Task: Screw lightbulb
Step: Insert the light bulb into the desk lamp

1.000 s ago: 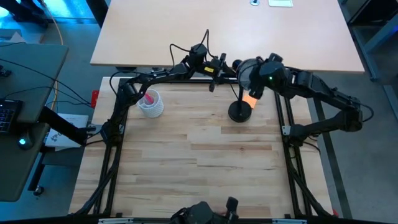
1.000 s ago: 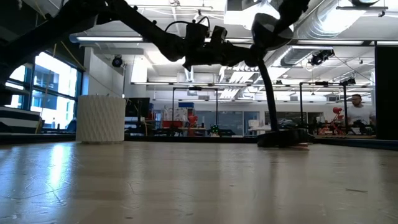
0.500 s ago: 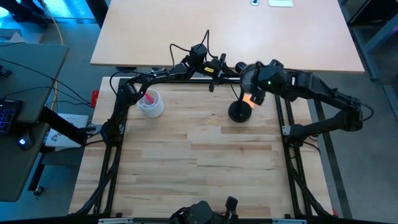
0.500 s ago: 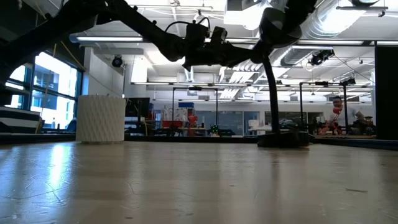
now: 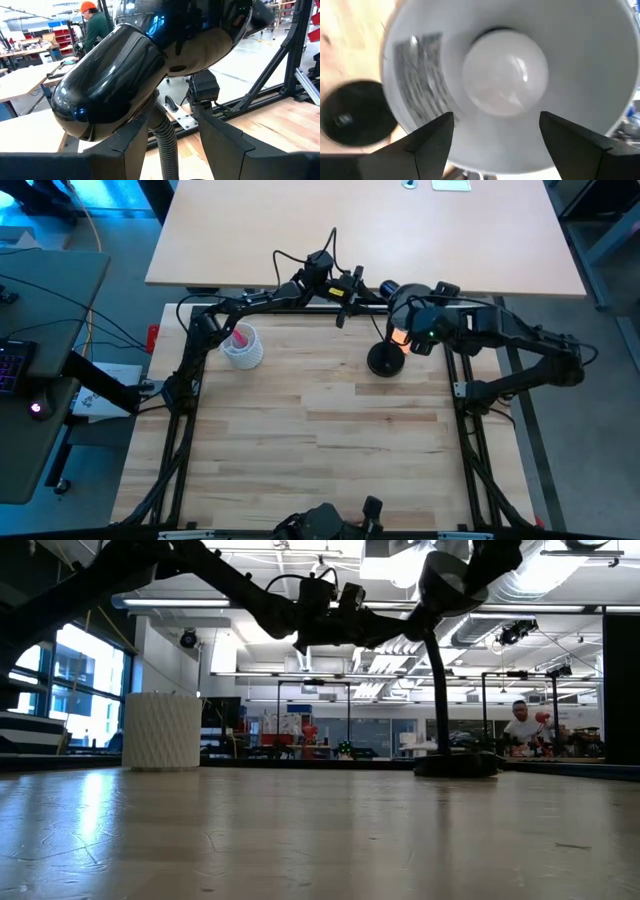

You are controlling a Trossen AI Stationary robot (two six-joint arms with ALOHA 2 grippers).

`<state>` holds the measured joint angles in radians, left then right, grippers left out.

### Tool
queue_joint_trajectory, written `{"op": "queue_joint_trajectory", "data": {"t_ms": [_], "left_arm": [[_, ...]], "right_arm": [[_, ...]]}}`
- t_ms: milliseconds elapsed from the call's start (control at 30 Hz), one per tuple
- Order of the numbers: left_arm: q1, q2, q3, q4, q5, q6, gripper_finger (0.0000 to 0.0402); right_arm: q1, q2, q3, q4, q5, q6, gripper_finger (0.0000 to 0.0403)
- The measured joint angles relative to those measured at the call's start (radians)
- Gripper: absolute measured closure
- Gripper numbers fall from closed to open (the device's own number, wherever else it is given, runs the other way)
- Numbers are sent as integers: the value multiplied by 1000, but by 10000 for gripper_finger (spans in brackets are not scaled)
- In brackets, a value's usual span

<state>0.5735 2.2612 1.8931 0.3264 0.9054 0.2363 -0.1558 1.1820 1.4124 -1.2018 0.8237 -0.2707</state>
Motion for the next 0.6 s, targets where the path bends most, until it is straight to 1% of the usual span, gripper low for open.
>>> {"op": "queue_joint_trajectory", "data": {"t_ms": [100,233,333,433,600], "left_arm": [[0,0,0,0,0,-1,232],[0,0,0,0,1,-2,232],[0,0,0,-1,32,-9,232],[0,0,0,-1,56,-9,232],[5,0,0,6,58,-1,232]], "right_arm": [[23,0,0,-42,39,2,111],[57,0,0,-51,49,-25,111],[73,0,0,-50,63,-59,111],[74,0,0,-45,64,-159,111],[74,2,0,-22,67,-392,111]]}}
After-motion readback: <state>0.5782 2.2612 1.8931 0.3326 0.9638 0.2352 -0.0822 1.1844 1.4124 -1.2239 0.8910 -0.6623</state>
